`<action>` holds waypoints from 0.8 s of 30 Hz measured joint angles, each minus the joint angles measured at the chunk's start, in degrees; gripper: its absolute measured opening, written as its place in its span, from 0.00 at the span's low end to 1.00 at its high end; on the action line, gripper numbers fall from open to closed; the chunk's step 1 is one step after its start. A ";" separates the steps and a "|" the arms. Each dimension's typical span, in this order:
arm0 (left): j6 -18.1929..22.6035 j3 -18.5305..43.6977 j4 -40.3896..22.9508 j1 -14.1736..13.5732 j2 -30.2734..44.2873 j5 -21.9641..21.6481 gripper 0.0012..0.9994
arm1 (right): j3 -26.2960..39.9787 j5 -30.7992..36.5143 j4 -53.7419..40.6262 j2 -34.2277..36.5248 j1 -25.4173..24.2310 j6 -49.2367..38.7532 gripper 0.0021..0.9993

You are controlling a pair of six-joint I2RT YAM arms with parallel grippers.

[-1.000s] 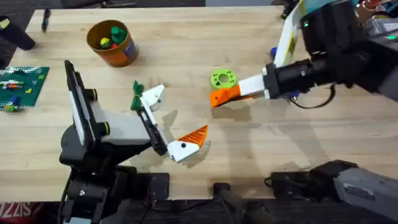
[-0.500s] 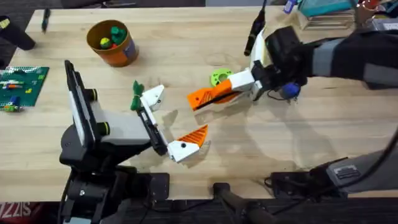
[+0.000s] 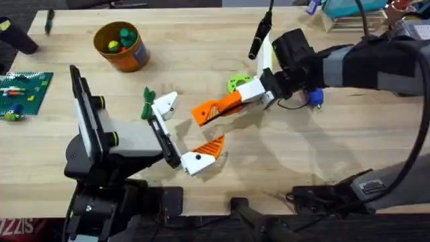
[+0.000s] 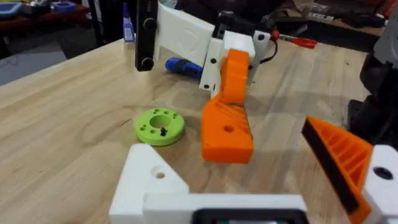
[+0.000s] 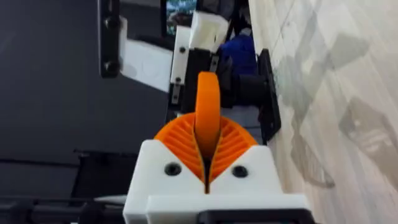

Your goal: Pick up the gripper from the table and insert it into the empty holder that is missing its gripper. Then pick up a screw, insert it into the mounting hole, and use the screwdriver to tighten it. Finally, clean up the table by picking up the vegetable and placing it into the bucket.

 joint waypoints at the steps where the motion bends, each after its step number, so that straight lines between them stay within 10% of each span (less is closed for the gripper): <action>1: 0.00 0.01 0.00 0.00 -0.01 0.02 0.99 | 0.00 0.02 1.13 0.01 0.07 0.85 0.02; 24: 0.00 0.01 0.00 0.00 -0.02 0.01 0.99 | 0.00 5.45 28.79 0.02 6.54 27.86 0.02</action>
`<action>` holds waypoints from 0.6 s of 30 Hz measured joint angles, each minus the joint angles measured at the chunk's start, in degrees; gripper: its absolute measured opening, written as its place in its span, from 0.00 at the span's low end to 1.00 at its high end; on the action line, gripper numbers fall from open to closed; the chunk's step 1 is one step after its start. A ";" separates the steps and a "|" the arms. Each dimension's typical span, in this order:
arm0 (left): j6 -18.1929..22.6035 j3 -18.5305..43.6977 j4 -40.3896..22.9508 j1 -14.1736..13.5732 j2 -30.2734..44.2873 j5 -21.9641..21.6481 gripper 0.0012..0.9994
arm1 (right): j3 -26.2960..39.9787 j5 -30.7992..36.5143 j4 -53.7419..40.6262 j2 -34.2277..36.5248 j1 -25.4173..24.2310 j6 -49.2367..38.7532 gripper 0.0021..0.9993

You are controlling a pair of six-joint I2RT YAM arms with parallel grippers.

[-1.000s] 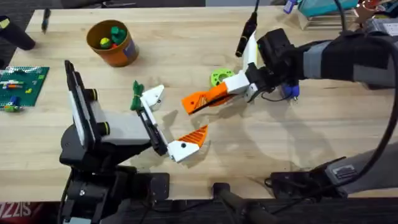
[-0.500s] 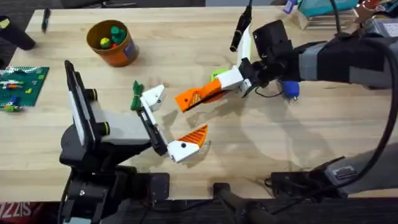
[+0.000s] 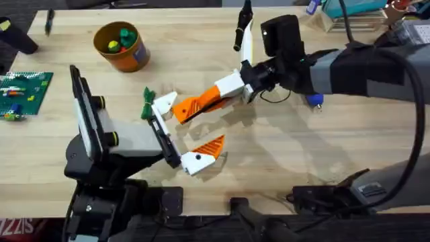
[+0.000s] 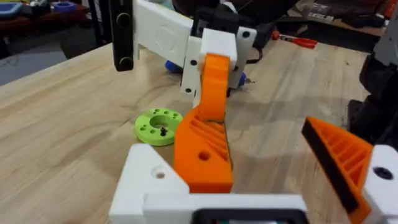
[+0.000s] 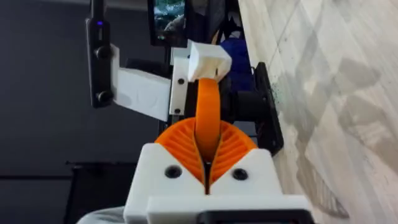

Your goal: Pick up the gripper from the table and insert it into the empty holder that is missing its gripper. Then pick up a screw, insert it into the mounting hole, and use the screwdriver to tighten it. Finally, clean up the table by picking up the vegetable and placing it into the bucket.

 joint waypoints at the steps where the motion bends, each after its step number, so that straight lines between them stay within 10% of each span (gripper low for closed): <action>1: 0.00 -0.01 0.00 0.00 0.01 0.00 0.99 | 0.00 0.20 0.01 0.00 0.04 0.82 0.02; 18: -0.03 -0.02 0.00 0.00 0.00 -0.21 0.99 | 0.00 2.13 5.17 0.48 0.80 8.17 0.02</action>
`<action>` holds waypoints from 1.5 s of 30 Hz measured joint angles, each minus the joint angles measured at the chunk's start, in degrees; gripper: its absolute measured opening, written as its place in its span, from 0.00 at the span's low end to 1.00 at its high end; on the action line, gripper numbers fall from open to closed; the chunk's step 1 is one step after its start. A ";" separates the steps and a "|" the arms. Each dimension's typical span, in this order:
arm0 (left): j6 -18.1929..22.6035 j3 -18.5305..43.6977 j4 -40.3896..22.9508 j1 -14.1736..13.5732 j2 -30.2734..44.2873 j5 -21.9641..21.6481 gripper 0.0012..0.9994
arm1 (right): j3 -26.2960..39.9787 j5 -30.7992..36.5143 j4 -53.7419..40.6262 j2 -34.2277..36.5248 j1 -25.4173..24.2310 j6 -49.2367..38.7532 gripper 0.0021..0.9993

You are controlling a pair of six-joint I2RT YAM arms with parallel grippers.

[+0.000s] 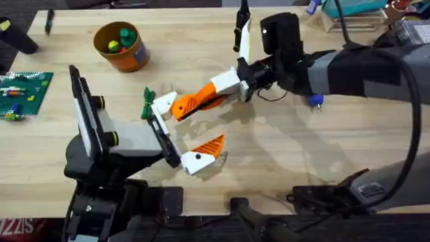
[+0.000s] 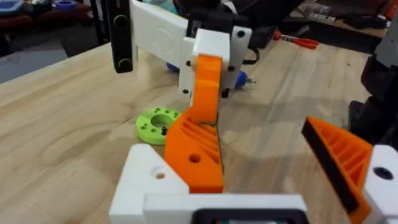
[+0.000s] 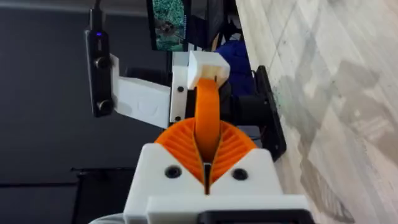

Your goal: Pick up the gripper from the table and insert it into the empty holder that is missing its gripper. Then pick up a screw, insert it into the mounting hole, and use the screwdriver to tighten it. Finally, clean up the table by picking up the vegetable and placing it into the bucket.

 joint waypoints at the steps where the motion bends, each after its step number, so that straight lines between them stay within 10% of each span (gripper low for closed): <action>1: -0.16 0.00 0.00 0.00 0.01 -0.03 0.99 | 0.00 -0.03 0.28 0.26 0.04 0.16 0.02; 45: -3.45 -0.04 0.02 0.46 0.14 -1.57 0.99 | 1.05 6.54 18.56 6.68 3.76 21.04 0.02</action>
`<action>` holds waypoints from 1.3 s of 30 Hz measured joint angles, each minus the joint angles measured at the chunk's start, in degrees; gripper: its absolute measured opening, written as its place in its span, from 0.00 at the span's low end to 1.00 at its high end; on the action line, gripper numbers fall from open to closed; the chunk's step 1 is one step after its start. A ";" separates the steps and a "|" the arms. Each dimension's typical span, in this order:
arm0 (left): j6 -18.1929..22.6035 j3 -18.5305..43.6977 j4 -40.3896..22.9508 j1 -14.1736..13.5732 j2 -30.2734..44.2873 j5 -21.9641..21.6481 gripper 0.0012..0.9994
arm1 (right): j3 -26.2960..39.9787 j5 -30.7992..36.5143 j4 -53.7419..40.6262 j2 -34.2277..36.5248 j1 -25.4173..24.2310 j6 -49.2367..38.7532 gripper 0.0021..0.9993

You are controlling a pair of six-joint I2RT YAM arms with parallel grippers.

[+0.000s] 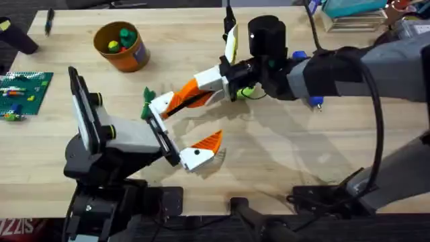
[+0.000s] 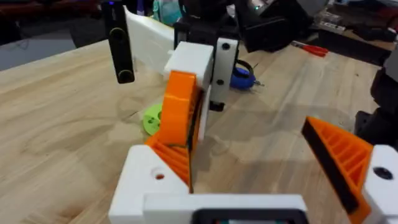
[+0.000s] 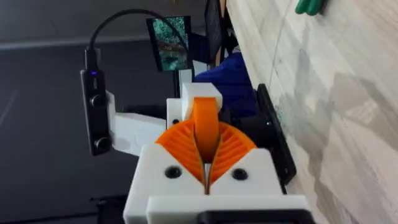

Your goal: Pick up the gripper from the table and insert it into the empty holder that is missing its gripper. Then pick up a screw, insert it into the mounting hole, and use the screwdriver to tighten it. Finally, clean up the table by picking up the vegetable and placing it into the bucket.

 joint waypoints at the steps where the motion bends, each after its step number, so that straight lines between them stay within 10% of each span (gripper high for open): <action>1: -0.02 0.00 0.00 0.00 0.01 -0.09 0.99 | 0.00 0.13 0.01 0.01 0.15 0.02 0.02; 17: -0.79 0.00 0.04 0.31 -0.01 -0.90 0.99 | 0.00 1.84 0.20 -0.05 0.94 0.35 0.06; 39: 2.18 0.00 -0.04 -0.37 -0.03 2.64 0.99 | -0.02 -0.20 5.84 1.26 -1.91 0.39 0.70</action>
